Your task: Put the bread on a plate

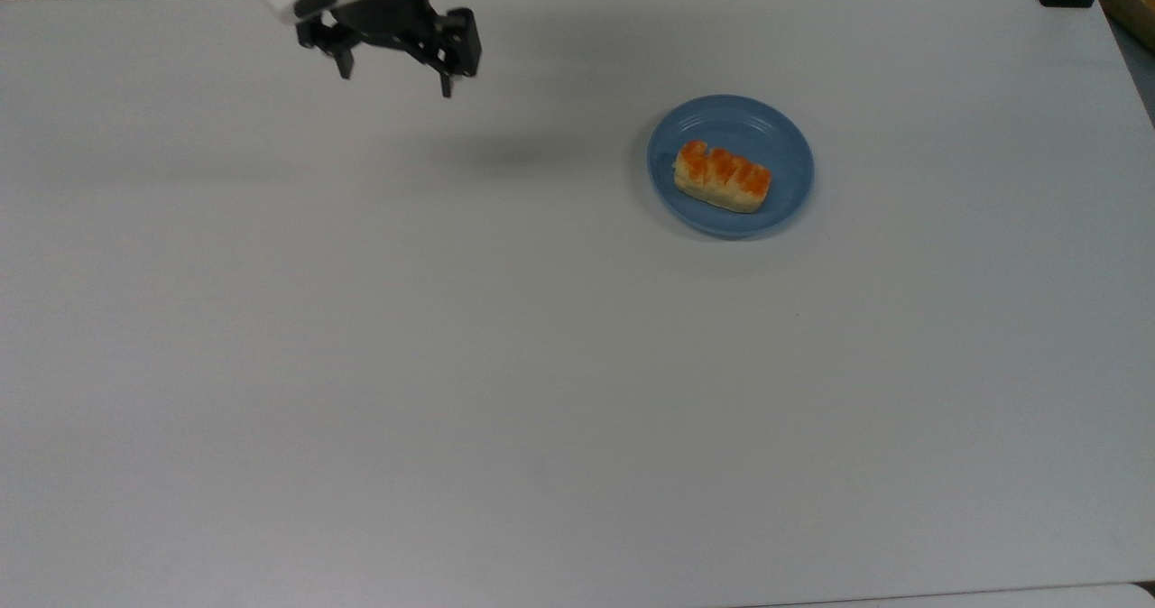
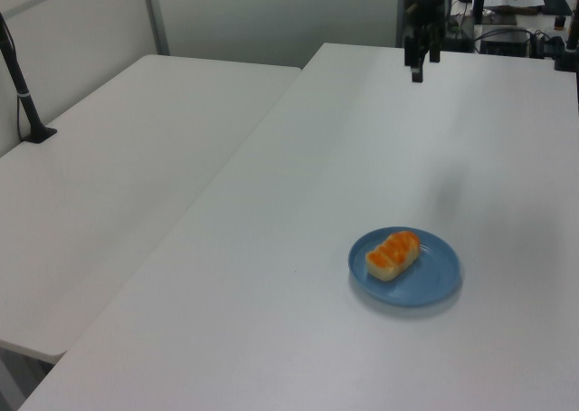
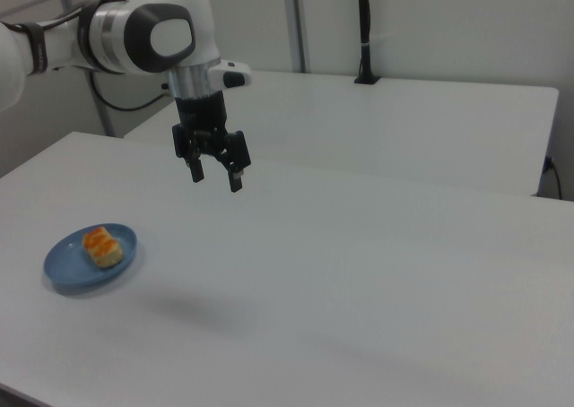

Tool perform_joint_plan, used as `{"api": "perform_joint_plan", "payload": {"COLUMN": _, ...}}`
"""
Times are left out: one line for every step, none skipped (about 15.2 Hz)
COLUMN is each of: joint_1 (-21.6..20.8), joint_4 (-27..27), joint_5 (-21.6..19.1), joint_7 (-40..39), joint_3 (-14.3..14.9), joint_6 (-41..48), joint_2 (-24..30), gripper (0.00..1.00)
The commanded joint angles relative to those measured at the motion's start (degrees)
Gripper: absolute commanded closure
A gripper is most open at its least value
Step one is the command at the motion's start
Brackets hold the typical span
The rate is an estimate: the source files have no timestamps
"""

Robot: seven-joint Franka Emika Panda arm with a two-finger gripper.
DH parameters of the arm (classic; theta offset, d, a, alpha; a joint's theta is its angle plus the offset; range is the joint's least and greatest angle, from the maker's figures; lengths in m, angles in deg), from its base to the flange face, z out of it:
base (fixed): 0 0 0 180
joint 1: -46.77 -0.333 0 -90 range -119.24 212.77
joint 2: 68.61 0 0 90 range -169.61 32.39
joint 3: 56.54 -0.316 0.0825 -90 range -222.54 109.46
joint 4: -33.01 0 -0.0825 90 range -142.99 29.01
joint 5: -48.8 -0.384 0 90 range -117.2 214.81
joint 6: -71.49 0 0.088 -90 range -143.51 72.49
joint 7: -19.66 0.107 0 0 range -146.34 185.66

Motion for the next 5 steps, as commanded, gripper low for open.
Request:
{"api": "perform_joint_plan", "payload": {"joint_1": -0.65, "joint_4": 0.74, "joint_5": -0.01, "joint_7": -4.65, "joint_3": 1.43, "joint_6": 3.26, "joint_2": 2.06, "gripper": 0.0}}
{"api": "perform_joint_plan", "payload": {"joint_1": -0.38, "joint_4": 0.92, "joint_5": -0.09, "joint_7": -4.65, "joint_3": 1.44, "joint_6": 3.34, "joint_2": 2.23, "gripper": 0.0}}
{"api": "perform_joint_plan", "payload": {"joint_1": -0.3, "joint_4": 0.92, "joint_5": -0.09, "joint_7": -4.48, "joint_3": 1.44, "joint_6": 3.35, "joint_2": 2.41, "gripper": 0.0}}
{"api": "perform_joint_plan", "payload": {"joint_1": -0.21, "joint_4": 1.01, "joint_5": -0.18, "joint_7": -4.47, "joint_3": 1.44, "joint_6": 3.26, "joint_2": 2.41, "gripper": 0.0}}
{"api": "perform_joint_plan", "payload": {"joint_1": -0.12, "joint_4": 0.92, "joint_5": -0.53, "joint_7": -4.47, "joint_3": 1.61, "joint_6": 3.17, "joint_2": 2.67, "gripper": 0.0}}
